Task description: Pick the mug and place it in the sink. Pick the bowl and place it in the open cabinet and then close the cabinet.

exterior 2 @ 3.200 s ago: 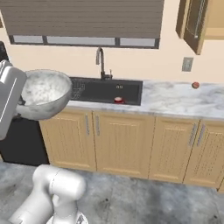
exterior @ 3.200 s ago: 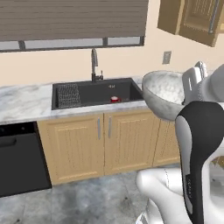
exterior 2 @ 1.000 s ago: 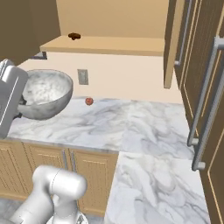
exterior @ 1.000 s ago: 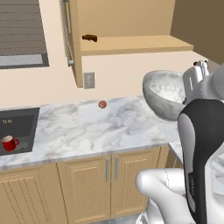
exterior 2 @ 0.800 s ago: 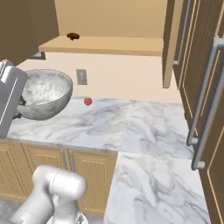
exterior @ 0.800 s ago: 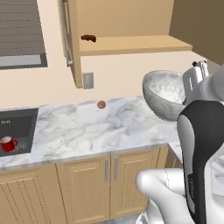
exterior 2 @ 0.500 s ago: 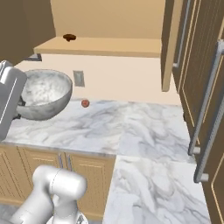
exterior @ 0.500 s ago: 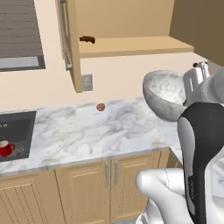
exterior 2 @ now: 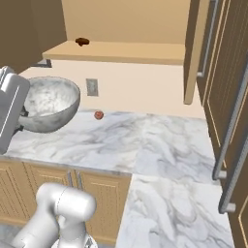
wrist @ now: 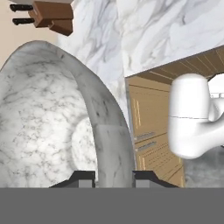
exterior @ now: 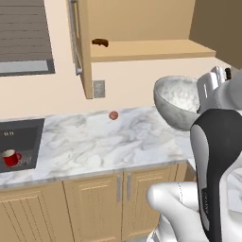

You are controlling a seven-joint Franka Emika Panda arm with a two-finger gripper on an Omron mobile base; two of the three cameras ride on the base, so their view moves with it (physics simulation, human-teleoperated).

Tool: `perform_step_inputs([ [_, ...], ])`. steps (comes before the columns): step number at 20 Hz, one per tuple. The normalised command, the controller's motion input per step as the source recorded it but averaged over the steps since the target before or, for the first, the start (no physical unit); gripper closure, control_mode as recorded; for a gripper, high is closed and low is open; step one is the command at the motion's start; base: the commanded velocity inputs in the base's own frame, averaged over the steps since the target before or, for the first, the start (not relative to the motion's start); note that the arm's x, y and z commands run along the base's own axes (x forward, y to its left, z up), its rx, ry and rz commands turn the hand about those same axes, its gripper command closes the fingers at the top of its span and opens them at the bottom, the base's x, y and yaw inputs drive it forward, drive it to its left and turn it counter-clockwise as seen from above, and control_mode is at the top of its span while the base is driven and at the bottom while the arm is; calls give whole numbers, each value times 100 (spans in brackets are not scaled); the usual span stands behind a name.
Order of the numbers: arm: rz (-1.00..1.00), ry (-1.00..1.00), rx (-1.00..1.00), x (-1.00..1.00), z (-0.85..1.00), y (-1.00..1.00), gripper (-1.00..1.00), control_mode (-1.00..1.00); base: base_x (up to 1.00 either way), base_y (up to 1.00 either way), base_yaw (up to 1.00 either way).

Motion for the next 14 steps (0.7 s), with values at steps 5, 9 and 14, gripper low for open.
perform_step_inputs([
  [5, 0, 0, 0, 0, 0, 0, 100, 100, 17, 0, -10],
  [9, 0, 0, 0, 0, 0, 0, 100, 100, 7, 37, -26],
  [14, 0, 0, 0, 0, 0, 0, 100, 100, 65, -17, -14],
])
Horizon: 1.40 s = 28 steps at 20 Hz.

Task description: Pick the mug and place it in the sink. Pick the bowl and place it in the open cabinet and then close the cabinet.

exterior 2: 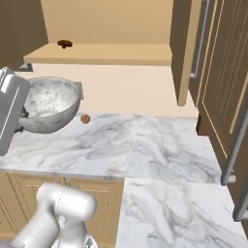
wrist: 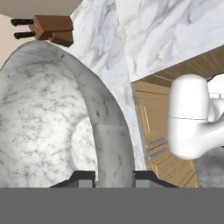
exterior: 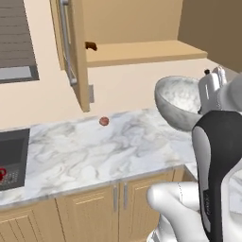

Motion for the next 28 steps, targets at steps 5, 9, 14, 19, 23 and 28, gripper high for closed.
perform_step_inputs([
  [5, 0, 0, 0, 0, 0, 0, 100, 100, 90, 1, -4],
  [9, 0, 0, 0, 0, 0, 0, 100, 100, 91, -17, 0],
  [14, 0, 0, 0, 0, 0, 0, 100, 100, 25, -87, 14],
  [19, 0, 0, 0, 0, 0, 0, 100, 100, 0, -99, 19],
  [23, 0, 0, 0, 0, 0, 0, 100, 100, 0, -99, 14],
  [28, 0, 0, 0, 0, 0, 0, 100, 100, 7, -65, 3],
])
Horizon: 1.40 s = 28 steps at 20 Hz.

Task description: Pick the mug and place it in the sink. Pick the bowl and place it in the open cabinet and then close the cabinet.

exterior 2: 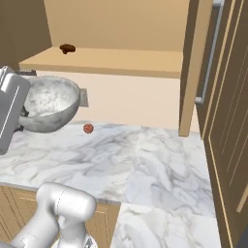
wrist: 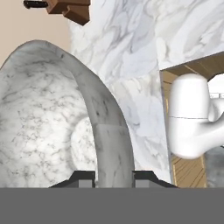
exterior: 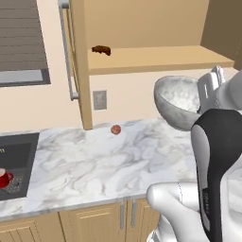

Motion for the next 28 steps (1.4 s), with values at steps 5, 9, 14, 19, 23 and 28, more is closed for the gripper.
perform_step_inputs([
  [5, 0, 0, 0, 0, 0, 0, 100, 100, 3, -70, -36],
  [9, -19, -1, 9, 0, 23, -66, 100, -100, 0, -17, -9],
  [14, -1, -2, 13, 4, 59, -87, 100, -100, 0, 0, 0],
  [19, 10, -2, -1, 42, 42, -14, 100, -100, 0, 0, 0],
  [23, 4, -4, -12, 40, 21, 45, 100, -100, 0, 0, 0],
  [28, 6, -3, -7, 61, 1, 3, 100, -100, 0, 0, 0],
])
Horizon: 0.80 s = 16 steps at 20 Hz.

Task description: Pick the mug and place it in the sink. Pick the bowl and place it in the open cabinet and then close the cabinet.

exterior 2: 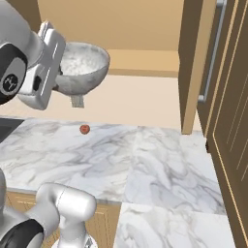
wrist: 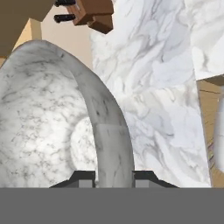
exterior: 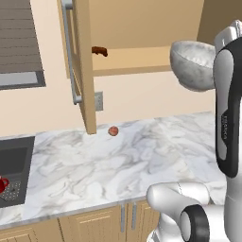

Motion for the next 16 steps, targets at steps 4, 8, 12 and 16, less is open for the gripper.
perform_step_inputs([
  [4, 13, -1, 0, 67, 0, -7, 100, -100, 0, 0, 0],
  [8, 15, -8, -1, 56, 0, -4, 100, -100, 0, 0, 0],
  [12, 14, -21, -8, 41, 0, 0, 100, -100, 0, 0, 0],
  [16, 10, -24, -1, 41, 0, 0, 100, -100, 0, 0, 0],
])
